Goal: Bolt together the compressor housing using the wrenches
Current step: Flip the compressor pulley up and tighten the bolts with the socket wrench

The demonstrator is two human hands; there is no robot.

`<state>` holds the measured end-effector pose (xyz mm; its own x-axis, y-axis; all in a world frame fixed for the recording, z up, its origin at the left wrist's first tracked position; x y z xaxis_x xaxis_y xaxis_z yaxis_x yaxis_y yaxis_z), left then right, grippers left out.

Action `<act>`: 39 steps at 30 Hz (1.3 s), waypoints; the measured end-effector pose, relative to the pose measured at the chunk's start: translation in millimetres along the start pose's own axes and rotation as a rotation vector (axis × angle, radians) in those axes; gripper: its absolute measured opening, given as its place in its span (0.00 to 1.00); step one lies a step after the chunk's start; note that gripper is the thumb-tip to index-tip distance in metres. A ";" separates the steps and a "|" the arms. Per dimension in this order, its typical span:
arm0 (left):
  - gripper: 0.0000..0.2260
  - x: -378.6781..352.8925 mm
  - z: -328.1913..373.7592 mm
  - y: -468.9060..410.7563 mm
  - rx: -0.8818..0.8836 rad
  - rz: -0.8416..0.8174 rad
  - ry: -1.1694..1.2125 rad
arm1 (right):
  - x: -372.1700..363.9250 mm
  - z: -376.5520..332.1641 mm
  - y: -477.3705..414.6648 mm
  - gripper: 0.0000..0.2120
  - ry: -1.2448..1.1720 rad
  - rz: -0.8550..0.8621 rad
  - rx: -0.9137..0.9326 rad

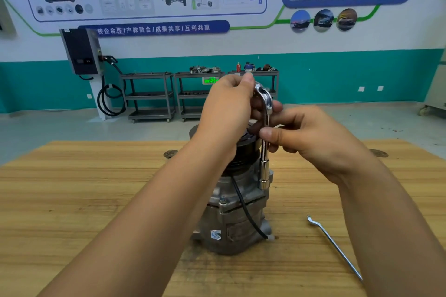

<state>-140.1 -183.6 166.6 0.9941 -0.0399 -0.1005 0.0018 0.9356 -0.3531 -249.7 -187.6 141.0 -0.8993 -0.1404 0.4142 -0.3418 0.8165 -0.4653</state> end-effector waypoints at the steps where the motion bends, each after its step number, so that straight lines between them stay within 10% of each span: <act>1: 0.12 -1.7 1.7 -3.5 0.002 -0.011 -0.043 | 0.4 0.9 -0.1 0.04 -0.025 0.008 -0.005; 11: 0.23 -1.1 -3.5 -9.1 0.103 -0.131 0.075 | -4.6 -10.8 2.3 0.07 -0.078 0.030 0.086; 15: 0.17 21.3 14.1 -1.5 -0.289 0.104 -0.712 | 26.4 -16.0 9.4 0.06 -0.227 0.183 0.082; 18: 0.21 17.2 -16.6 -1.9 -0.122 -0.043 -1.203 | 40.5 -5.9 12.4 0.07 -0.043 0.230 0.037; 39: 0.19 23.5 -28.1 -6.7 -0.071 -0.118 -1.226 | 4.5 -3.1 -0.4 0.08 0.018 0.111 0.032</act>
<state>-119.8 -200.7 140.5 0.4330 0.2680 0.8607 0.1309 0.9260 -0.3542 -252.8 -186.9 145.5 -0.9271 -0.0399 0.3726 -0.2493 0.8080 -0.5338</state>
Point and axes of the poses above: each hand's wrist, its own y-axis away from the middle knuckle, its own x-axis out of the back of the hand, z = x × y, the point moved 7 cm from there along -y, towards the middle knuckle, and after that the axes turned 4 degrees about y, right-handed, at the moved point
